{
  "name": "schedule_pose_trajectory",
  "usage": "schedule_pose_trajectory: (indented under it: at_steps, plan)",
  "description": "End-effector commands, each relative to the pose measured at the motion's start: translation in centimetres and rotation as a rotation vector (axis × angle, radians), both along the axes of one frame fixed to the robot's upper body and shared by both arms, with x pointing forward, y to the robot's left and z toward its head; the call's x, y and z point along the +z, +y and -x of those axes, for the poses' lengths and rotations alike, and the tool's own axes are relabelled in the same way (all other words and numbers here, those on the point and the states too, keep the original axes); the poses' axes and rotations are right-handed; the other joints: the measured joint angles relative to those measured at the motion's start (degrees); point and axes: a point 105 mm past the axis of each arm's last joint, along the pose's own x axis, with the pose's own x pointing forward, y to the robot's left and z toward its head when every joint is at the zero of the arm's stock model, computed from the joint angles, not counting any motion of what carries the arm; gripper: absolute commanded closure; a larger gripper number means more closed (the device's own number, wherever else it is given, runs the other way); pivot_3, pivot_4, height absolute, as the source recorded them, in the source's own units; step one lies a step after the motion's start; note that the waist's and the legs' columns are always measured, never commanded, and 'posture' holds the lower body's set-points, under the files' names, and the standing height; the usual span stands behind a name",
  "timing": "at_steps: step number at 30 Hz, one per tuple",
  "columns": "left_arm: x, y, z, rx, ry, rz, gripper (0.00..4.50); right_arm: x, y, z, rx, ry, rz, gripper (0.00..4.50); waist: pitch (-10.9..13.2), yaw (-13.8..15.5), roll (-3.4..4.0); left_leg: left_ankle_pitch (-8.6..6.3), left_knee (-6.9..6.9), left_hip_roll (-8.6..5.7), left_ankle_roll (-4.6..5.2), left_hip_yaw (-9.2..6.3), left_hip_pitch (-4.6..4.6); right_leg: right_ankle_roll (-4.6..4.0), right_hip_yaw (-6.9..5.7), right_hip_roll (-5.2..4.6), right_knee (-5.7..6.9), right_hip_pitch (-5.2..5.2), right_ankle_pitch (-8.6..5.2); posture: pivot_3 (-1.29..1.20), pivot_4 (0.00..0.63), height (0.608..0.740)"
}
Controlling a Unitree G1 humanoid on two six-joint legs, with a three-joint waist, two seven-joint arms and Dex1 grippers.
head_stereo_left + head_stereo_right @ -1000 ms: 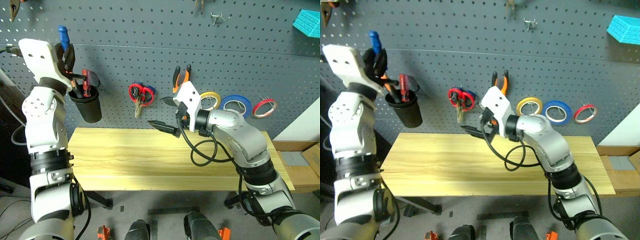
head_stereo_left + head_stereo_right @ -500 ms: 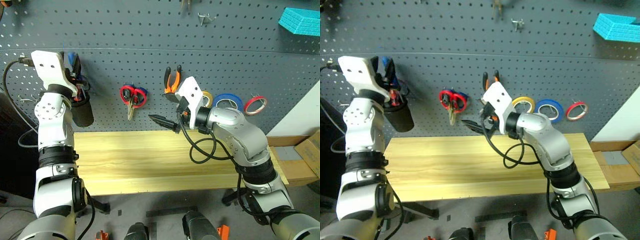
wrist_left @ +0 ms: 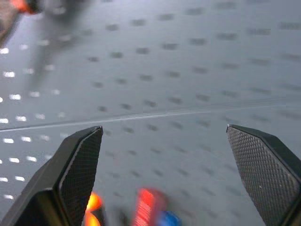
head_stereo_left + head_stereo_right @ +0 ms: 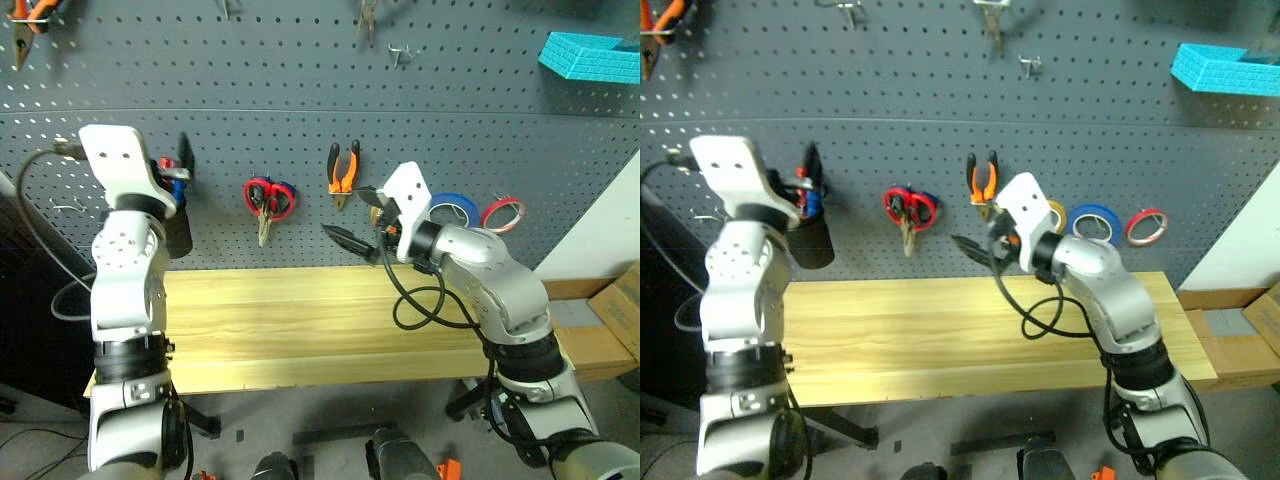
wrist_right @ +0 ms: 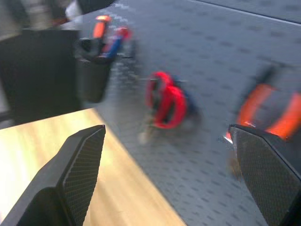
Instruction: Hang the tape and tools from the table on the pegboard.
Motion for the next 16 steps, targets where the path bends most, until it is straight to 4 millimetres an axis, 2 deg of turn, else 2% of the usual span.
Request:
schedule_pose_trajectory:
  at_steps: [1,4,8,10,16]
  plan:
    - [-1.8,-0.8,1.7,-0.03,0.039,0.002,0.04,-0.5,-2.2,-0.1,-0.129,-0.026,-0.085,0.0,-0.6,0.0,0.13,0.0,-0.01,0.03,0.0,0.01,0.03,0.01,0.03,0.04,-0.01,0.01,-0.01,-0.1,0.006,0.74]
    - [-6.1,0.6,2.8,0.038,0.149,0.043,0.04,-3.4,-5.4,-1.3,-0.334,0.007,-0.107,0.0,-1.3,-0.1,0.35,0.02,0.04,0.09,0.03,0.08,0.15,0.01,0.15,0.15,0.01,0.07,-0.02,-0.09,0.0,0.74]
    - [-10.0,2.4,4.0,0.107,0.254,0.089,0.04,-6.7,-8.6,-2.0,-0.494,-0.023,-0.064,0.0,-1.5,0.2,0.39,0.09,0.1,0.13,0.14,0.02,0.56,-0.18,0.16,0.29,-0.04,0.49,0.07,-0.09,0.0,0.74]
    - [-11.5,2.8,4.6,0.12,0.289,0.07,0.04,-8.1,-9.6,-1.9,-0.525,-0.056,-0.01,0.0,-1.8,0.3,0.6,0.08,0.08,0.16,0.14,0.0,1.13,-0.42,0.13,0.31,-0.23,1.06,-0.06,-0.08,0.0,0.74]
    - [-13.7,3.4,5.6,0.177,0.305,0.02,0.04,-11.3,-11.9,-2.4,-0.56,0.032,-0.054,0.0,-2.0,0.7,0.68,0.08,0.09,0.16,0.14,0.01,1.19,-0.44,0.16,0.3,-0.42,1.23,-0.06,-0.03,0.0,0.74]
